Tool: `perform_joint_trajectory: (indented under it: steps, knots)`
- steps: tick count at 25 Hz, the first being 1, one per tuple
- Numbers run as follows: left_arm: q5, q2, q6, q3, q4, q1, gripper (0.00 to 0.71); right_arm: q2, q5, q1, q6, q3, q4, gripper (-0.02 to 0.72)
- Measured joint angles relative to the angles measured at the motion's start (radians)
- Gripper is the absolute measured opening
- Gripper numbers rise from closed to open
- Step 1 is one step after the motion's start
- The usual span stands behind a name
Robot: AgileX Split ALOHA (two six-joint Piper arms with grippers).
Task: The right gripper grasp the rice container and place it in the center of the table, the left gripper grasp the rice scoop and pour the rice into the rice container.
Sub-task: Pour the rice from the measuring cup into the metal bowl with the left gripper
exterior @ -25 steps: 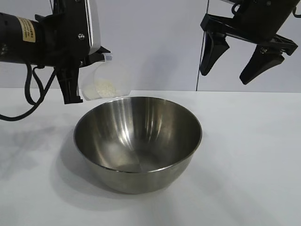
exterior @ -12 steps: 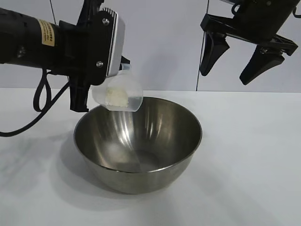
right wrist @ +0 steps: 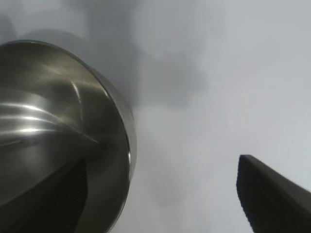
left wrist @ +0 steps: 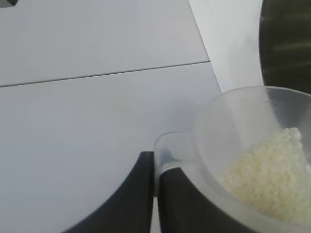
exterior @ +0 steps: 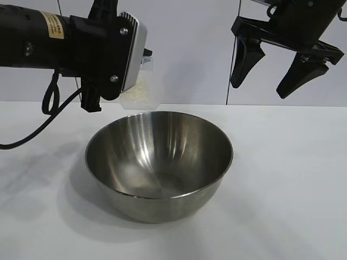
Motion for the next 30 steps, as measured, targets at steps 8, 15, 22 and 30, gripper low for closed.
perform_joint_trajectory:
  steps: [8,15,22,30]
  knots:
    - [-0.006,0.000,0.088,-0.002,0.124,0.000,0.009,0.000,0.003,0.000,0.000,0.000,0.001,0.578]
    - [-0.010,0.000,0.110,-0.008,0.230,0.000,0.009,0.000,0.003,0.000,0.000,0.000,0.001,0.578]
    - [-0.009,0.003,0.110,-0.057,0.315,0.000,0.009,0.000,0.003,0.000,0.000,0.000,0.002,0.578]
    - [0.014,0.011,0.112,-0.083,0.412,0.000,0.009,0.000,0.004,0.000,-0.003,0.000,0.003,0.578]
